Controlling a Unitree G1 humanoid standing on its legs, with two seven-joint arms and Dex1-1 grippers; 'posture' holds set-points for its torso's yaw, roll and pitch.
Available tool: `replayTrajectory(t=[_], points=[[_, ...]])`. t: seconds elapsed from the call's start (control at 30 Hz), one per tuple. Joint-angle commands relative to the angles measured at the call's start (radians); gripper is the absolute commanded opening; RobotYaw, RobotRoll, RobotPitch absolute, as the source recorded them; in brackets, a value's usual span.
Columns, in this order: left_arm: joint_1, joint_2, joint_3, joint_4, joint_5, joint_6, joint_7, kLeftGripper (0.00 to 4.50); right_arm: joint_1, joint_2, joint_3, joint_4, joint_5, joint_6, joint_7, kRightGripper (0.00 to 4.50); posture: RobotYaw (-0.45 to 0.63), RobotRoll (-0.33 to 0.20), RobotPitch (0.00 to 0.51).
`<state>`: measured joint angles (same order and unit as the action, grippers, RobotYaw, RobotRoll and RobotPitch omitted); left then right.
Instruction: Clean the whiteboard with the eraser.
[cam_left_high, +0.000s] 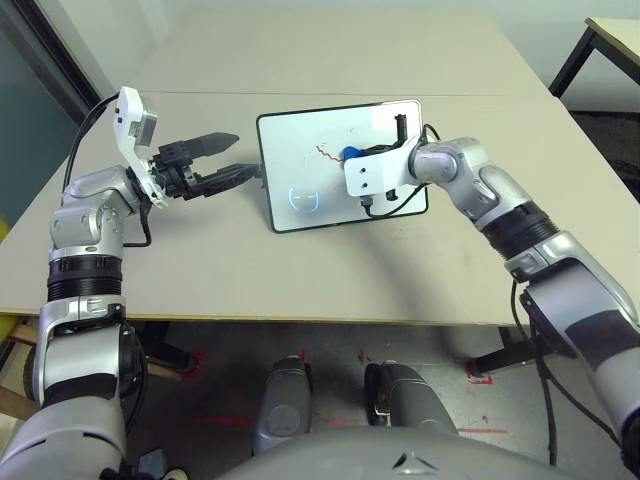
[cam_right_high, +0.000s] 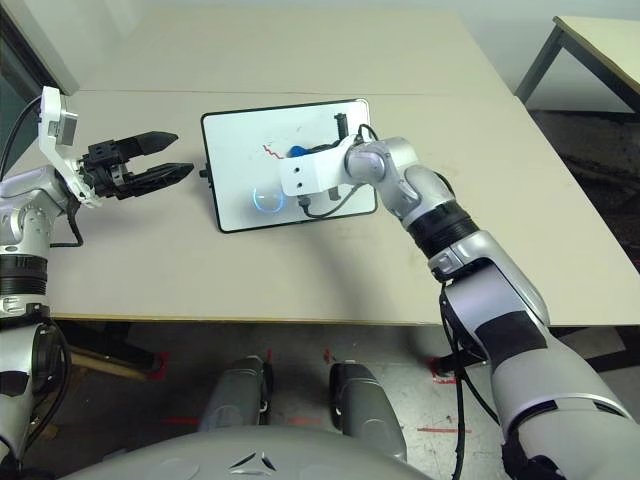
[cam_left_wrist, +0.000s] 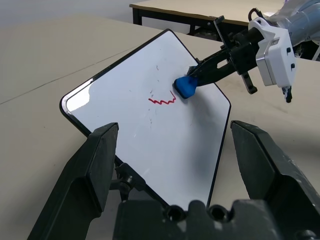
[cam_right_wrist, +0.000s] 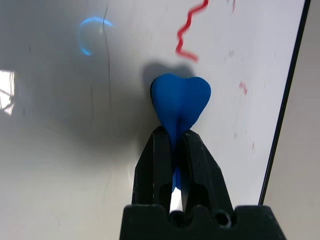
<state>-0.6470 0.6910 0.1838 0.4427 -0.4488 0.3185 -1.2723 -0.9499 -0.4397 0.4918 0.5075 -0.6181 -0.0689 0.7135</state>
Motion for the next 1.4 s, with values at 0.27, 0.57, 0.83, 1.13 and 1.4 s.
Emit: replayTrajectory(t=[0.27, 0.57, 0.83, 1.13, 1.4], points=[[0.003, 0.008, -0.002, 0.007, -0.001, -0.004, -0.006, 4.50, -0.005, 0.019, 0.009, -0.009, 0.000, 0.024, 0.011, 0.00, 0.27, 0.000, 0.075], [0.012, 0.015, 0.005, -0.003, -0.007, 0.008, -0.004, 4.50, -0.041, 0.109, 0.044, 0.010, -0.033, 0.008, -0.011, 0.00, 0.27, 0.000, 0.075], [0.023, 0.024, 0.011, -0.011, -0.012, 0.016, -0.003, 4.50, -0.094, 0.169, 0.057, 0.064, -0.042, 0.002, -0.038, 0.00, 0.29, 0.000, 0.072], [0.022, 0.022, 0.012, -0.008, -0.011, 0.015, -0.001, 4.50, -0.078, 0.120, 0.046, 0.071, -0.042, -0.010, -0.033, 0.00, 0.29, 0.000, 0.072], [0.013, 0.019, 0.007, 0.003, -0.007, 0.012, -0.003, 4.50, -0.053, 0.039, 0.035, 0.038, -0.028, -0.011, -0.008, 0.00, 0.27, 0.000, 0.074]])
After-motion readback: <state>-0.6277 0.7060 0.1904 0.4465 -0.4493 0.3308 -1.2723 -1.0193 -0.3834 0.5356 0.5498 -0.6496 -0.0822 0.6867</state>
